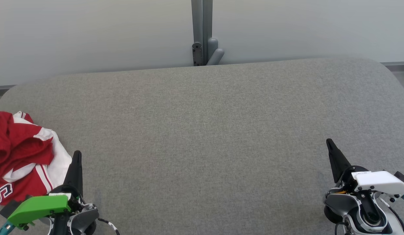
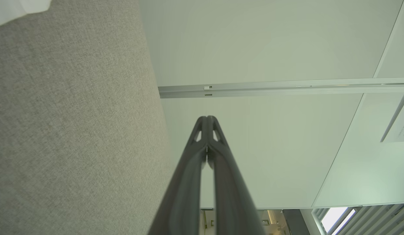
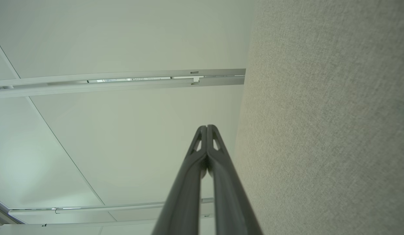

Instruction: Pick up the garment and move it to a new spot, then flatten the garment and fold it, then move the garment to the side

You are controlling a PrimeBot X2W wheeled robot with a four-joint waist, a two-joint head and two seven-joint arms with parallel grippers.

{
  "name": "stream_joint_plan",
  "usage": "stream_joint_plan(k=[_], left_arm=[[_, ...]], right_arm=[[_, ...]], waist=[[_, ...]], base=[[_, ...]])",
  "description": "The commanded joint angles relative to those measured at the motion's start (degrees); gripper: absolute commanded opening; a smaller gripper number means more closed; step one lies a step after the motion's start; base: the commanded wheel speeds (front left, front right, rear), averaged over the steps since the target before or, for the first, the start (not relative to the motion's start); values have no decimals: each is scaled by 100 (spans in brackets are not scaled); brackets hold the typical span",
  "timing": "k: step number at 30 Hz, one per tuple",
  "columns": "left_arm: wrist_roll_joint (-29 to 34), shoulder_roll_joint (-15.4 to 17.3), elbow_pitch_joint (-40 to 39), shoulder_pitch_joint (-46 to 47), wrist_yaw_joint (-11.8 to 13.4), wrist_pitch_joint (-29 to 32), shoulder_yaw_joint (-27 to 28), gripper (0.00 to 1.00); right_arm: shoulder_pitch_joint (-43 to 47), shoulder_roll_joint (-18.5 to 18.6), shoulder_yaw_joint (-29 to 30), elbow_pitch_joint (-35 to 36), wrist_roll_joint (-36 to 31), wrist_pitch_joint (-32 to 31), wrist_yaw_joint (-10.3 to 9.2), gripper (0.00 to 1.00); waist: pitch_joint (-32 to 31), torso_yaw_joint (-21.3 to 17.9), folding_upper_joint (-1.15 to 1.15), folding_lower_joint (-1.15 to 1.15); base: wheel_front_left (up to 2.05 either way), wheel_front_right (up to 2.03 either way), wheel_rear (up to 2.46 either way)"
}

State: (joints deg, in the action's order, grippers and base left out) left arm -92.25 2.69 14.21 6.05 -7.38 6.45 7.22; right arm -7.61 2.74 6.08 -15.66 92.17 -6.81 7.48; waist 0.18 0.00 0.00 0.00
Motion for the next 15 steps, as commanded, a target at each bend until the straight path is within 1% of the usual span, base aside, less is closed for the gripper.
stream_joint_plan(k=[1,15], left_arm=[[-14,39,-16,74,-30,-7,4,0],[-14,39,-16,74,-30,-7,4,0]], right_arm=[[-49,28,2,18,28,-7,2,0],[-49,28,2,18,28,-7,2,0]], waist=[[0,0,0,0],[0,0,0,0]], base=[[0,0,0],[0,0,0]])
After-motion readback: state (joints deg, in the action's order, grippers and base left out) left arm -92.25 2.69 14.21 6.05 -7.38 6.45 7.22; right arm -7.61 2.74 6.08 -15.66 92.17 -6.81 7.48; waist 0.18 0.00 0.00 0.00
